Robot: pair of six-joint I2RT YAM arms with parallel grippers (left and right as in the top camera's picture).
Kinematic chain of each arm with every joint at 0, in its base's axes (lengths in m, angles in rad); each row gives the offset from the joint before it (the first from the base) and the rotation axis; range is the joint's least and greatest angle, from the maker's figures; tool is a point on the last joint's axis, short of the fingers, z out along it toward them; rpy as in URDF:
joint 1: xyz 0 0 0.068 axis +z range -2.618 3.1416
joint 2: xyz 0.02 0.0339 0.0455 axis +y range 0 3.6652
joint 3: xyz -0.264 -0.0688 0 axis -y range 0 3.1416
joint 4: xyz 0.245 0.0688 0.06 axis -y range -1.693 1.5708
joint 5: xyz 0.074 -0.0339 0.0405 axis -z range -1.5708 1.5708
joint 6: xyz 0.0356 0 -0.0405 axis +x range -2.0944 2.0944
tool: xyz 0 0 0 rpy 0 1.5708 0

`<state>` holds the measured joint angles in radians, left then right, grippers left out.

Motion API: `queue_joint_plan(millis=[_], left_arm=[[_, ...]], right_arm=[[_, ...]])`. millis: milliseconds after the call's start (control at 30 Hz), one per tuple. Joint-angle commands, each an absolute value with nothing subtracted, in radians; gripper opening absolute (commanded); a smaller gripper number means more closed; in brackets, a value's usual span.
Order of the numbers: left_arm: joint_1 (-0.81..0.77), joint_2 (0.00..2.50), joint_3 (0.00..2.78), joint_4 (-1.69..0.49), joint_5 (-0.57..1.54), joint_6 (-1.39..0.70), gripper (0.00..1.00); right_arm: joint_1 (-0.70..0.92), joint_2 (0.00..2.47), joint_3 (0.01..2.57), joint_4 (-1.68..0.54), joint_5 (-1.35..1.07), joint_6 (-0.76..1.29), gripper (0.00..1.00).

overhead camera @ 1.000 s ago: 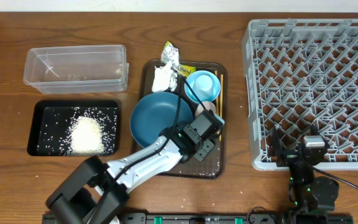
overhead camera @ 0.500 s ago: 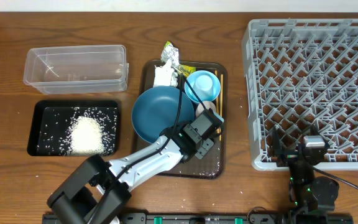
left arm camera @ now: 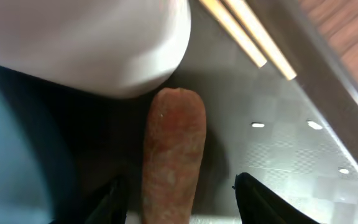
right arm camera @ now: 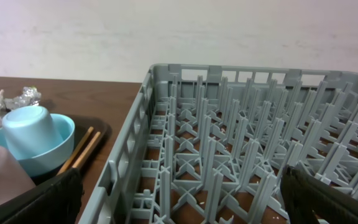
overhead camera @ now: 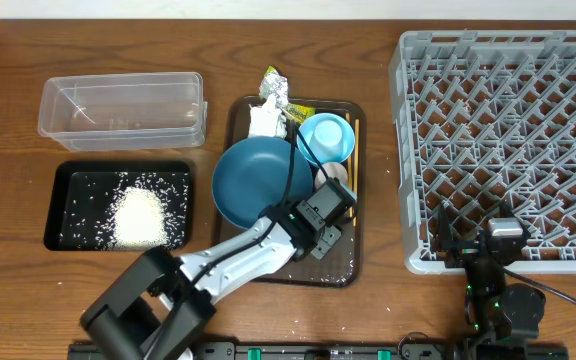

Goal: Sort waste into correct bins and load items into the dishwasher rack
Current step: 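Release the bowl and grasp the carrot with the left gripper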

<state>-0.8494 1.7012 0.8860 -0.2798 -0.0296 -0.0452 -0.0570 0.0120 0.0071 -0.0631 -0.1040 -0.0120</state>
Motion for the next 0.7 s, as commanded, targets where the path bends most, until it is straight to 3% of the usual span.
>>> queue_joint_plan(millis=[0,267,667], left_arm=[[-0.850,1.749,0.886,-0.282,-0.033,-0.075,0.57],[-0.850,1.755,0.887,-0.280,0.004,-0.091,0.56],[-0.850,1.639,0.889,-0.345,0.015,-0.118,0.35]], right_arm=[[-0.059,0.008,0.006,-0.067,-0.102,-0.020,0.99],[-0.059,0.008,0.006,-0.067,-0.102,-0.020,0.99],[-0.059,0.008,0.006,-0.067,-0.102,-0.020,0.99]])
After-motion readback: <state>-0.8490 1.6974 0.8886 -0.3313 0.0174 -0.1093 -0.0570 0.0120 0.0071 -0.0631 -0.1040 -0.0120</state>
